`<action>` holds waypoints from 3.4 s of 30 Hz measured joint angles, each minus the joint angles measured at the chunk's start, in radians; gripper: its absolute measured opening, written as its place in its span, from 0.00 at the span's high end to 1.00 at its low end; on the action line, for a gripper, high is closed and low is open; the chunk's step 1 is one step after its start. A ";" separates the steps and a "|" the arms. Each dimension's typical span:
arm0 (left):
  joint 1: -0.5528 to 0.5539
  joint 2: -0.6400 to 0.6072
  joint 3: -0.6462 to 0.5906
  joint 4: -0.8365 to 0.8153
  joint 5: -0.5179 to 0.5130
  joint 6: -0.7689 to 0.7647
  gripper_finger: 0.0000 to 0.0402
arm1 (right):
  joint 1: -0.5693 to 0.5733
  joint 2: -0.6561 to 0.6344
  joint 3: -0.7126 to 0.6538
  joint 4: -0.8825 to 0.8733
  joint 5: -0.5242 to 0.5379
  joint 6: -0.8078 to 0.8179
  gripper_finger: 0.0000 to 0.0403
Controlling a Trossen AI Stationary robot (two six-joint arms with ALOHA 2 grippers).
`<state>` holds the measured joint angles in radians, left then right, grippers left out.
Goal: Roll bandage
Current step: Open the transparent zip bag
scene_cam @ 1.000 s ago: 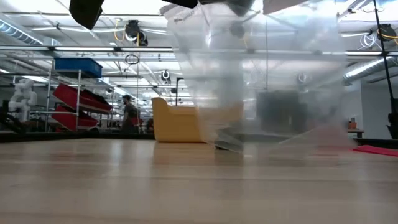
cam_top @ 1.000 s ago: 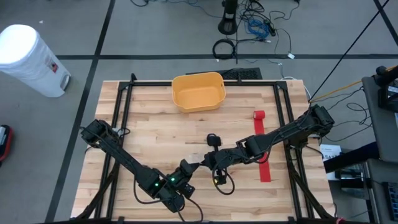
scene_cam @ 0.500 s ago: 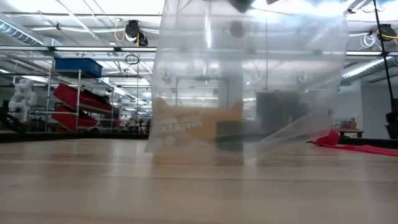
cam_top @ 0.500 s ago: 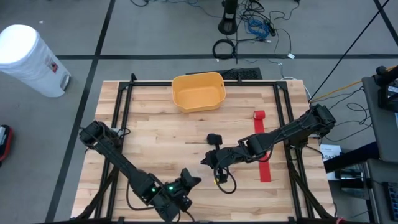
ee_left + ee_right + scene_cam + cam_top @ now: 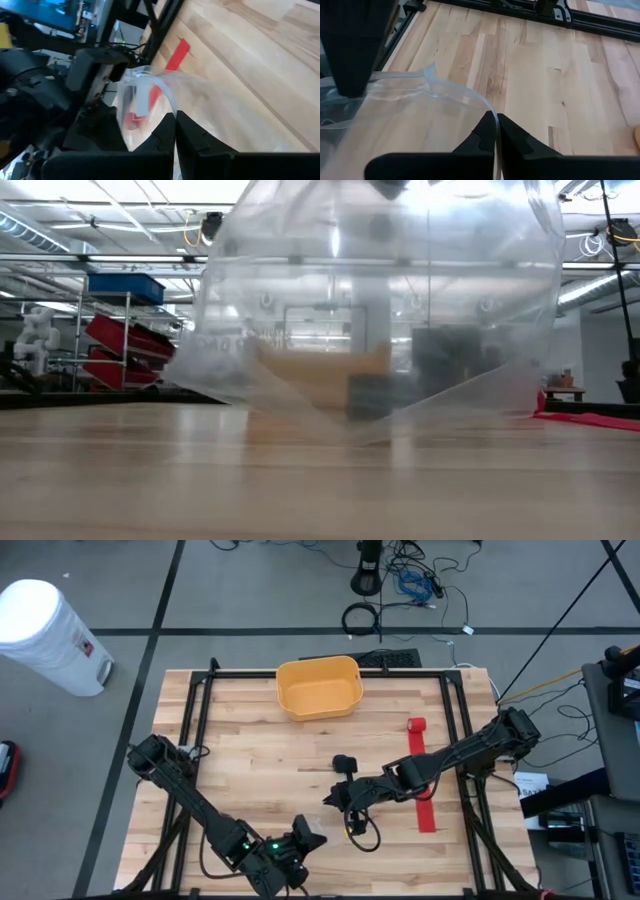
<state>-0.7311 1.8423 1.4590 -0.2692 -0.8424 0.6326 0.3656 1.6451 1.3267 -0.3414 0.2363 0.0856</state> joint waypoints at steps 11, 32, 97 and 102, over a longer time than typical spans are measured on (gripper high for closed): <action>-0.018 -0.013 0.004 0.053 -0.006 -0.123 0.91 | 0.001 0.000 0.000 0.000 0.002 -0.023 1.00; -0.010 -0.059 0.023 0.211 -0.526 -0.294 0.76 | 0.010 -0.001 0.000 0.033 0.003 -0.082 1.00; 0.278 -0.127 0.022 -0.329 0.459 -0.929 0.83 | 0.080 0.005 -0.001 0.015 0.012 -0.204 1.00; 0.257 -0.127 0.021 -0.304 0.426 -0.834 0.98 | 0.085 0.005 -0.001 0.013 0.072 -0.203 1.00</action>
<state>-0.4739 1.7153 1.4799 -0.5737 -0.4168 -0.2013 0.4502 1.6497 1.3258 -0.3281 0.3084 -0.1169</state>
